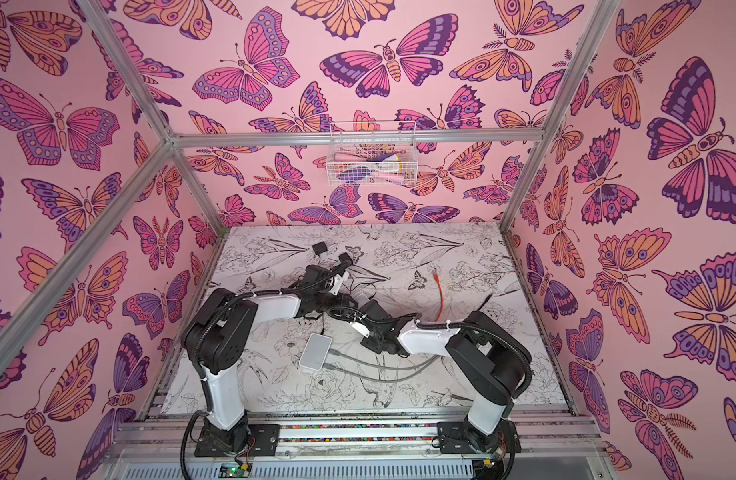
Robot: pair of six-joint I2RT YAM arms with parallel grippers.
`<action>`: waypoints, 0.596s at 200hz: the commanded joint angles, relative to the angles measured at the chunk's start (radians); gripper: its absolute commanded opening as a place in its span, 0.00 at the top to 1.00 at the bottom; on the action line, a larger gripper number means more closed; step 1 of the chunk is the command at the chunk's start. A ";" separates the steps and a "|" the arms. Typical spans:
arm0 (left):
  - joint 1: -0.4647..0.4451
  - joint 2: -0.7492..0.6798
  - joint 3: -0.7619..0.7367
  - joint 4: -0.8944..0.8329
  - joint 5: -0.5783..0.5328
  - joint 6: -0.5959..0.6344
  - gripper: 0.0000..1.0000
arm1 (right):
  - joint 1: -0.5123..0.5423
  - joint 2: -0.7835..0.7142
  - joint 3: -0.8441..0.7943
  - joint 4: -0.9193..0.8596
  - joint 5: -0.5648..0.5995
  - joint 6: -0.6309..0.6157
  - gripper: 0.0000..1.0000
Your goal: Insert the plug into the switch port
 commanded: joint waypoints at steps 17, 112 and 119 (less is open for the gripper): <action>-0.024 0.013 -0.072 -0.110 0.054 -0.009 0.51 | 0.013 0.080 0.117 -0.012 0.094 0.086 1.00; -0.052 -0.002 -0.142 -0.046 0.060 -0.034 0.54 | 0.022 0.075 0.102 0.084 0.038 0.173 1.00; -0.054 -0.005 -0.146 -0.039 0.060 -0.037 0.54 | 0.023 0.067 0.097 0.088 0.034 0.176 1.00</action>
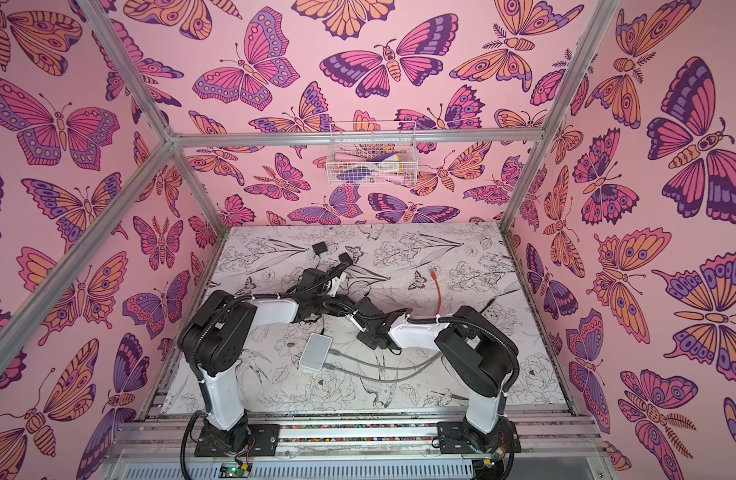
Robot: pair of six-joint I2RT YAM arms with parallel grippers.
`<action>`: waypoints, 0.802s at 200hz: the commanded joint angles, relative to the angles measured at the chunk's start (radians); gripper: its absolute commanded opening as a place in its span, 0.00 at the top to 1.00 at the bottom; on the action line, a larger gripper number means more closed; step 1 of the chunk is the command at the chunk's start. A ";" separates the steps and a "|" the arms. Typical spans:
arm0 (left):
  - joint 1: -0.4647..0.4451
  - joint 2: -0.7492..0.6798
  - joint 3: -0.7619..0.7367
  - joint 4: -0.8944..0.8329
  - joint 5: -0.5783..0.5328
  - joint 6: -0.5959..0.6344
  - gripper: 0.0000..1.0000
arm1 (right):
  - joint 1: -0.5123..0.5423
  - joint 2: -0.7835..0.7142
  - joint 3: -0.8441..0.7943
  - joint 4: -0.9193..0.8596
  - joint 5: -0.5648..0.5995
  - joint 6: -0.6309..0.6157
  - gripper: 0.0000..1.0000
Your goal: Insert the plug into the switch port
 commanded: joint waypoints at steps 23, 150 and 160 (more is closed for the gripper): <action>-0.057 0.014 -0.077 -0.134 0.104 -0.031 0.55 | 0.013 -0.031 -0.027 0.191 -0.079 0.043 1.00; -0.079 -0.024 -0.120 -0.096 0.126 -0.052 0.58 | 0.010 -0.130 -0.135 0.297 -0.278 0.095 1.00; -0.082 -0.023 -0.122 -0.096 0.123 -0.052 0.58 | 0.009 -0.131 -0.138 0.299 -0.279 0.100 1.00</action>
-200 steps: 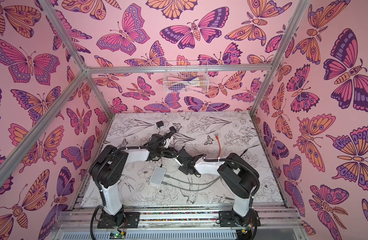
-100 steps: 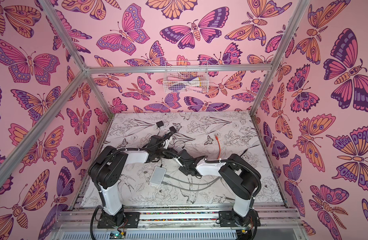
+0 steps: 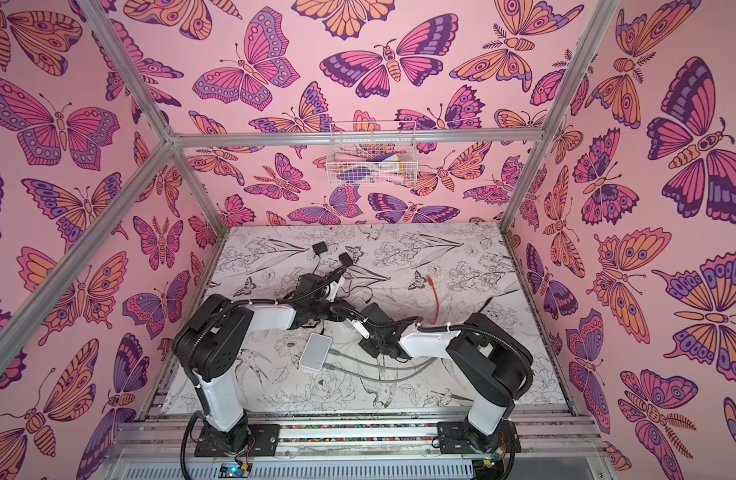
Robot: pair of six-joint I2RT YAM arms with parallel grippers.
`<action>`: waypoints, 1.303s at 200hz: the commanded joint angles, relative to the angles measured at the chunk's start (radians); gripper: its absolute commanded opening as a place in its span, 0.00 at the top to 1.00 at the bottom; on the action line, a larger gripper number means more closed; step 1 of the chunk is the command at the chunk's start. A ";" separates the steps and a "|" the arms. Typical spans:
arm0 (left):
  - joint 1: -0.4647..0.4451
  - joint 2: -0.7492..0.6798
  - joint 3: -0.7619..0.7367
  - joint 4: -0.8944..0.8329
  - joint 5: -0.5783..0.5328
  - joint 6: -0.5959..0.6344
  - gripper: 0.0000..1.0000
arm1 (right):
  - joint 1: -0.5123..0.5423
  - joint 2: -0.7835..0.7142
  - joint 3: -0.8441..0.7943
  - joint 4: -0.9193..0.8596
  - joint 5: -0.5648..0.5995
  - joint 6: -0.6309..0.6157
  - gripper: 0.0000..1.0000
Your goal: Insert the plug into the switch port
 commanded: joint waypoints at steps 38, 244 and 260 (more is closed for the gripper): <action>-0.079 0.030 -0.054 -0.128 0.106 -0.012 0.59 | -0.001 -0.024 0.003 0.208 -0.098 0.040 1.00; -0.217 0.117 -0.138 0.039 0.240 -0.031 0.63 | -0.139 0.156 0.247 0.443 -0.394 0.001 1.00; -0.218 0.129 -0.144 0.061 0.262 -0.041 0.63 | -0.141 0.164 0.252 0.461 -0.401 0.004 1.00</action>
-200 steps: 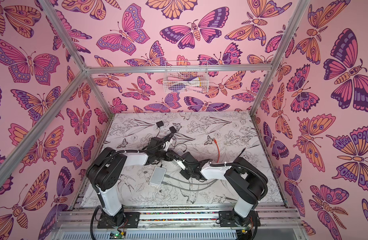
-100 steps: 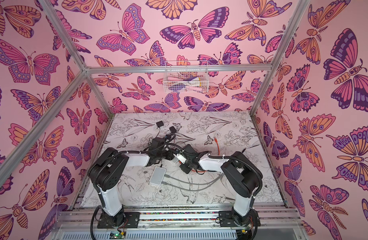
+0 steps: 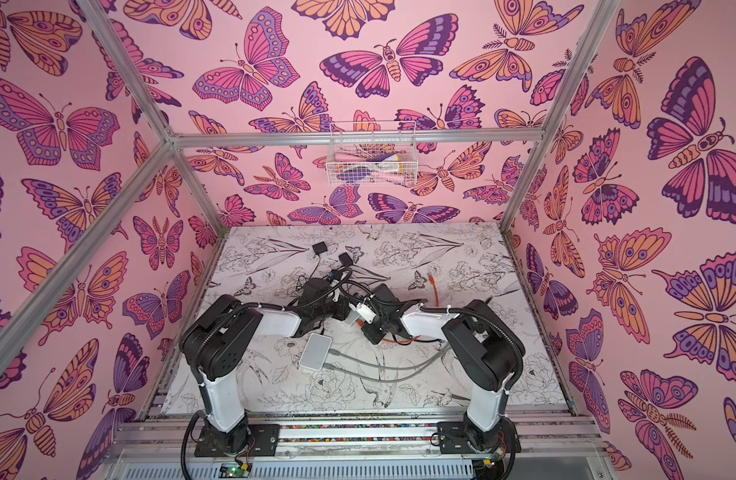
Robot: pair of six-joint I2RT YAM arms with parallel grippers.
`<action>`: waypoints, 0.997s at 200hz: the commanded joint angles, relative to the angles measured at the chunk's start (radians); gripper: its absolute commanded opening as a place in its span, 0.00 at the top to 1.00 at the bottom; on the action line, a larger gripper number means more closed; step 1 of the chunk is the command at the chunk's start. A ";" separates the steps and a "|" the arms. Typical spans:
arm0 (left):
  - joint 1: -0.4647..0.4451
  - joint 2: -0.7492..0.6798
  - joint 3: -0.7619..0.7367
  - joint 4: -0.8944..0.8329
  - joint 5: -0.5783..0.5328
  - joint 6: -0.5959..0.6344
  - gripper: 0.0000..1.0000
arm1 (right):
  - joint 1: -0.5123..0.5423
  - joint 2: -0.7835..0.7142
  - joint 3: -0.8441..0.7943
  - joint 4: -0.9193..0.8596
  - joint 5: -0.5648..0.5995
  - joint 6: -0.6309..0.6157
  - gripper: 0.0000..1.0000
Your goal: Insert the plug into the switch port
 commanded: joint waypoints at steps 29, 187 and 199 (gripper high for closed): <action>-0.158 0.120 -0.101 -0.156 0.508 -0.095 0.62 | 0.019 0.088 0.110 0.604 -0.098 0.011 1.00; -0.218 0.204 -0.166 0.104 0.638 -0.190 0.65 | 0.021 0.242 0.297 0.603 -0.202 0.019 1.00; -0.218 0.215 -0.168 0.117 0.648 -0.193 0.65 | 0.021 0.246 0.297 0.610 -0.199 0.017 1.00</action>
